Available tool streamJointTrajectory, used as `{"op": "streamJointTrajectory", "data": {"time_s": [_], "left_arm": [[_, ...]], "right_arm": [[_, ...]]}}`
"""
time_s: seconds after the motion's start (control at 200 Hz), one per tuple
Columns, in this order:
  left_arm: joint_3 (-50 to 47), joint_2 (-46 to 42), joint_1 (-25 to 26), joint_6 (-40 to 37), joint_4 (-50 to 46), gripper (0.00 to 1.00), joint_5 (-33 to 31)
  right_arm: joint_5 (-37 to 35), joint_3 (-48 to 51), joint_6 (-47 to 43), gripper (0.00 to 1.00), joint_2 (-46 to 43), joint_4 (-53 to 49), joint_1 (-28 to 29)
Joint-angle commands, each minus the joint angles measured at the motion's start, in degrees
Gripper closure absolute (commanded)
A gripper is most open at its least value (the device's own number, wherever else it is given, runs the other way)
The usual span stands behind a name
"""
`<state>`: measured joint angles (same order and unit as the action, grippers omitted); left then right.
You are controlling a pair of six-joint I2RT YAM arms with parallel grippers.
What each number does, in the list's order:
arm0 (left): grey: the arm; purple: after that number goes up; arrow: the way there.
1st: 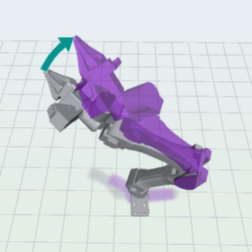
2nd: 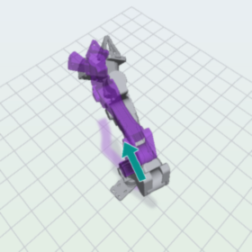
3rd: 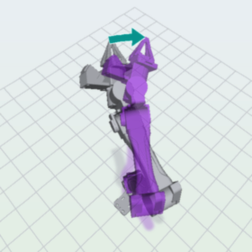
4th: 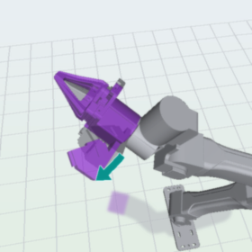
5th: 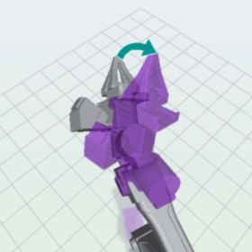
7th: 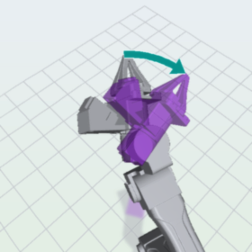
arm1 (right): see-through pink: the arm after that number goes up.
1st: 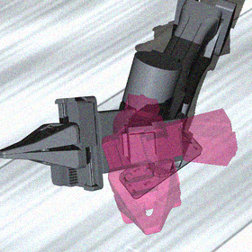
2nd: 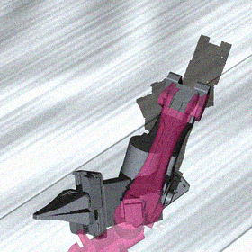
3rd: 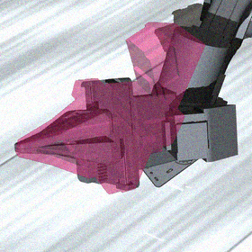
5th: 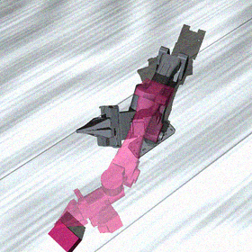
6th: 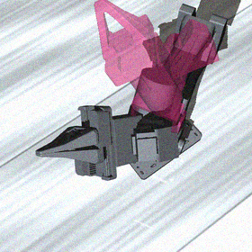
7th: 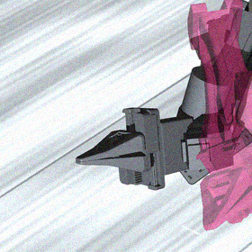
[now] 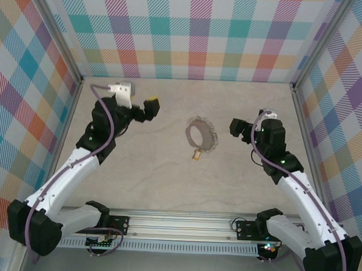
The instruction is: Put the keys on the keyring
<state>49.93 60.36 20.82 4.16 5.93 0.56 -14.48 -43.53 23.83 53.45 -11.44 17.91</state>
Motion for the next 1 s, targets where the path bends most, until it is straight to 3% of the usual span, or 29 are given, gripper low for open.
{"op": "streamJointTrajectory", "data": {"time_s": [0.0, 0.13, 0.255, 0.35, 0.425, 0.49, 0.605, 0.725, 0.795, 0.865, 0.92, 0.995], "left_arm": [[-10.34, -5.34, -2.51, -5.74, 2.62, 0.00, -12.02], [-21.48, -5.65, -5.71, -4.70, 11.51, 0.00, -17.04], [-28.05, 1.09, -8.00, -4.20, 22.87, 0.00, -18.78], [-30.67, 8.42, -9.19, -3.65, 30.57, 0.00, -20.32], [-32.05, 12.68, -9.63, -4.83, 35.74, 0.00, -19.36], [-31.80, 14.78, -10.62, -4.86, 37.02, 0.00, -18.47], [-31.05, 17.50, -14.09, -5.26, 39.38, 0.00, -12.88], [-32.10, 21.58, -17.14, -3.76, 45.15, 0.00, -9.39], [-31.61, 24.90, -17.96, -3.44, 47.14, 0.00, -7.68], [-31.23, 29.39, -18.01, -3.83, 51.31, 0.00, -6.76], [-27.80, 28.52, -18.09, -4.31, 43.01, 0.00, -5.50], [-24.96, 29.43, -18.08, -5.83, 38.79, 0.00, -2.24]], "right_arm": [[-12.77, 5.13, -2.61, 0.00, 1.76, 7.70, -2.30], [-13.20, 10.34, -6.15, 0.00, 7.17, 14.34, -5.89], [-16.86, 14.70, -12.03, 0.00, 14.52, 24.91, -7.03], [-14.95, 18.96, -14.86, 0.00, 18.53, 34.69, -8.26], [-10.95, 22.39, -17.77, 0.00, 18.72, 42.83, -8.83], [-7.66, 26.70, -18.96, 0.00, 19.71, 55.81, -10.08], [-1.55, 26.43, -20.73, 0.00, 21.86, 58.46, -12.94], [2.48, 28.74, -19.20, 0.00, 29.17, 70.82, -16.32], [8.33, 25.76, -20.23, 0.00, 29.90, 64.93, -17.43], [10.80, 26.18, -21.26, 0.00, 35.66, 73.06, -17.60], [13.16, 23.62, -21.43, 0.00, 33.38, 63.59, -18.04], [15.17, 20.66, -21.53, 0.00, 34.67, 60.09, -18.52]]}}
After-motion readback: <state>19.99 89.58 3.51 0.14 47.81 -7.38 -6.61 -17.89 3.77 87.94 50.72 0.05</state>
